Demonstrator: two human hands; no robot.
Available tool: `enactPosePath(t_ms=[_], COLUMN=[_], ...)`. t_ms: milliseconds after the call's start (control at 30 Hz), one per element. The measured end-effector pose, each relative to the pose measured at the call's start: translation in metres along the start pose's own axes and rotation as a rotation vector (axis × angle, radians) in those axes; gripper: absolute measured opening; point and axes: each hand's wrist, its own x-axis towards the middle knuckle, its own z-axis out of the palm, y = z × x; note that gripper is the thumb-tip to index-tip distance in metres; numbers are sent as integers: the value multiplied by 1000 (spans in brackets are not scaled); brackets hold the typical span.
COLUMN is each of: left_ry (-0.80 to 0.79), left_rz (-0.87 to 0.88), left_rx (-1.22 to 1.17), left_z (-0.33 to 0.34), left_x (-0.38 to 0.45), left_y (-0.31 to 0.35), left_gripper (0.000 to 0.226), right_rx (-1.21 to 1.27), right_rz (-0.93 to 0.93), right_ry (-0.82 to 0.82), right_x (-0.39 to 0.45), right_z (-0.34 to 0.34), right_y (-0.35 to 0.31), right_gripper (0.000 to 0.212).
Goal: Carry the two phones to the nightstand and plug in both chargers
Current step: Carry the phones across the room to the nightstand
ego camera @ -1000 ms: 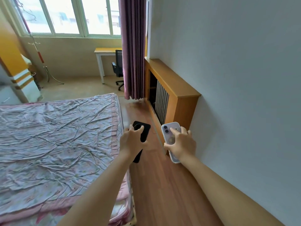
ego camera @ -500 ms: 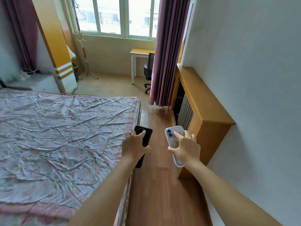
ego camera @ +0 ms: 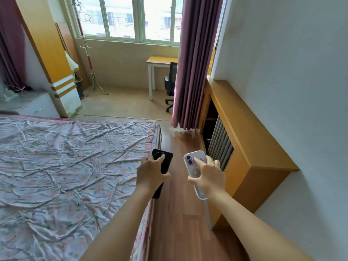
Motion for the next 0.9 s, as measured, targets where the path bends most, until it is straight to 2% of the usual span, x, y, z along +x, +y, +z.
enactPosePath(t_ms=[433, 900], left_ry=[42, 100], left_rz=[49, -32], left_rx=[4, 27], left_z=[5, 19], left_x=[190, 406], left_y=[-2, 12], left_gripper=[71, 71], right_rx=[34, 90], right_rz=[66, -28], right_ry=[9, 11], right_x=[180, 420], right_z=[22, 51], right_y=[-6, 9], right_gripper=[70, 68])
